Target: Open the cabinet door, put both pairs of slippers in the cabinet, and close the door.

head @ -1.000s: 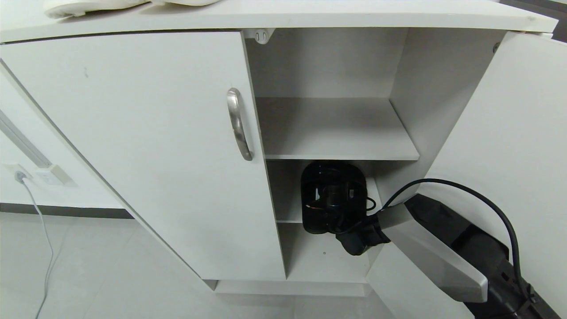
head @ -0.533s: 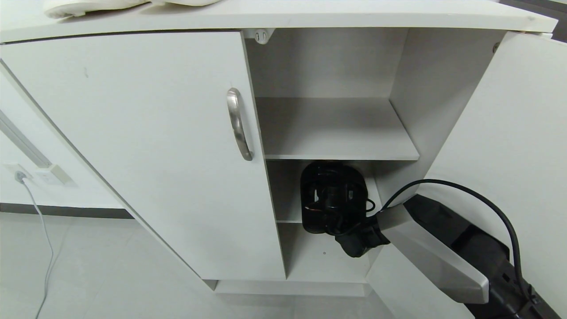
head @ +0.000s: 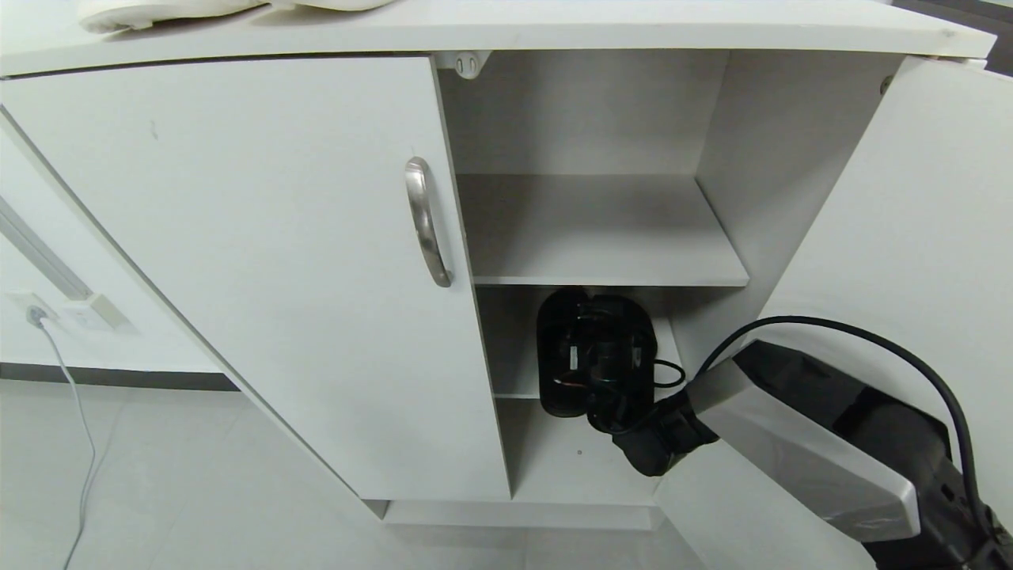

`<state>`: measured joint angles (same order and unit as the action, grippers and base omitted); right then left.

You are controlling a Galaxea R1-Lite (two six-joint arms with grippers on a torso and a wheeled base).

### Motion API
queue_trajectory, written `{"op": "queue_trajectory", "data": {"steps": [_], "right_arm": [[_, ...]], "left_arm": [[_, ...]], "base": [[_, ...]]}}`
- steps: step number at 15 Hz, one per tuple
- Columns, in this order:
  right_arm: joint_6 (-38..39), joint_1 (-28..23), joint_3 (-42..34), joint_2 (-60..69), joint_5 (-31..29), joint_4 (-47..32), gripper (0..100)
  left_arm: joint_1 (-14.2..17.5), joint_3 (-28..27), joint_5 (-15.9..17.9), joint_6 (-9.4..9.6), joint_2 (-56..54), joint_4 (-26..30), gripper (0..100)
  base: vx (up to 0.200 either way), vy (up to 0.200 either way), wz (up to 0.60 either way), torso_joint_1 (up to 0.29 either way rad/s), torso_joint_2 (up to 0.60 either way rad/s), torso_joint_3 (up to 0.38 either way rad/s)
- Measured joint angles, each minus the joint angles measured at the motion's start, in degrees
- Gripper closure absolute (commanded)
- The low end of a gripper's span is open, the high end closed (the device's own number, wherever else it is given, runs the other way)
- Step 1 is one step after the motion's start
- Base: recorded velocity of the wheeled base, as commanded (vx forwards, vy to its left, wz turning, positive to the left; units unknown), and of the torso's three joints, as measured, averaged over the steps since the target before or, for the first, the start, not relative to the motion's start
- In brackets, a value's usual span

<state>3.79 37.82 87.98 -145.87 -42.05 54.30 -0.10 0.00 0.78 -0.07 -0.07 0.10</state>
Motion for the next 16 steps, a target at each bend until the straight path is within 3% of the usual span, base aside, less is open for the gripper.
{"op": "queue_trajectory", "data": {"steps": [6,14,16], "right_arm": [[0.0,2.28,-14.49,7.56,0.04,6.08,0],[-0.23,9.34,-37.44,18.62,0.09,17.66,0],[-0.49,10.3,-39.23,20.38,0.15,18.02,0]], "left_arm": [[0.0,0.0,-0.02,0.05,0.0,-0.02,100],[0.0,0.0,0.0,0.23,0.0,0.0,100],[0.0,0.0,0.0,0.21,0.0,0.0,100]], "base": [[0.0,0.0,0.0,0.0,0.0,0.0],[0.0,0.0,0.0,0.0,0.0,0.0],[0.0,0.0,0.0,0.0,0.0,0.0]]}}
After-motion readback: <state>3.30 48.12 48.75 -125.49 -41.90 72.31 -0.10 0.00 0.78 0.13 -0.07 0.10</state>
